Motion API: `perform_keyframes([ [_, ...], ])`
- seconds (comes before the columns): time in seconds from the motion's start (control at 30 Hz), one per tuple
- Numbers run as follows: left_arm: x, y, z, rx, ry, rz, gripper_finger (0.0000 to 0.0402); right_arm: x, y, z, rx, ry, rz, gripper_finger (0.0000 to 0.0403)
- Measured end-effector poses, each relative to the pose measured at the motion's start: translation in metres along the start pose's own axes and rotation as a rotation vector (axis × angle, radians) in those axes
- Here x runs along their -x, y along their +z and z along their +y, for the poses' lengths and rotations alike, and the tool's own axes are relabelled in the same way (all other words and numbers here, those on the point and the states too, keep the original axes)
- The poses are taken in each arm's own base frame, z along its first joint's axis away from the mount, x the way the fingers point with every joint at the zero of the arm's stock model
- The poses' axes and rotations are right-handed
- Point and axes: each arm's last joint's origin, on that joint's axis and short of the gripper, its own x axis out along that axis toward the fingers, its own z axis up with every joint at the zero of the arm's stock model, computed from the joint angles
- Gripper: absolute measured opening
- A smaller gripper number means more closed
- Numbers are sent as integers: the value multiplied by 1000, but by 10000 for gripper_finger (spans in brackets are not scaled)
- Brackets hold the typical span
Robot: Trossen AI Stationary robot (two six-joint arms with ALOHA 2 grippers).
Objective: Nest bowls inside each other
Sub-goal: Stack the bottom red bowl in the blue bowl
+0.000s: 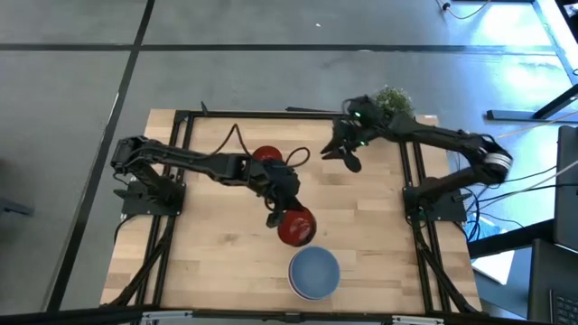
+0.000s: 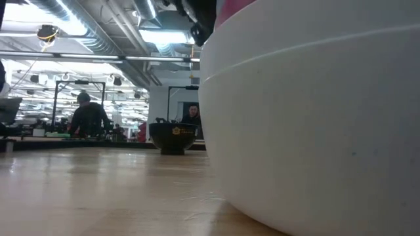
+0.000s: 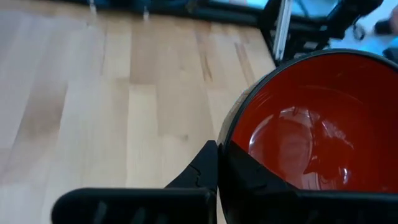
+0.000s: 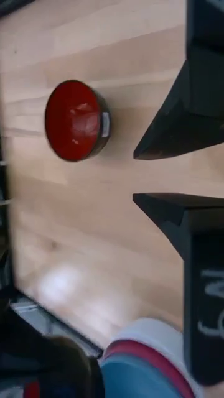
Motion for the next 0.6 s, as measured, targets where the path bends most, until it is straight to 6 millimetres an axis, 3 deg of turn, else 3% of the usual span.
perform_keyframes([
  [0.27, 1, 4, 2, 21, -1, -34, 1, 27, -38, 47, -23, -39, -120, 70],
  [0.6, -3, 4, 2, 46, 6, -41, 1, 28, -78, 89, -67, -114, -281, 65],
])
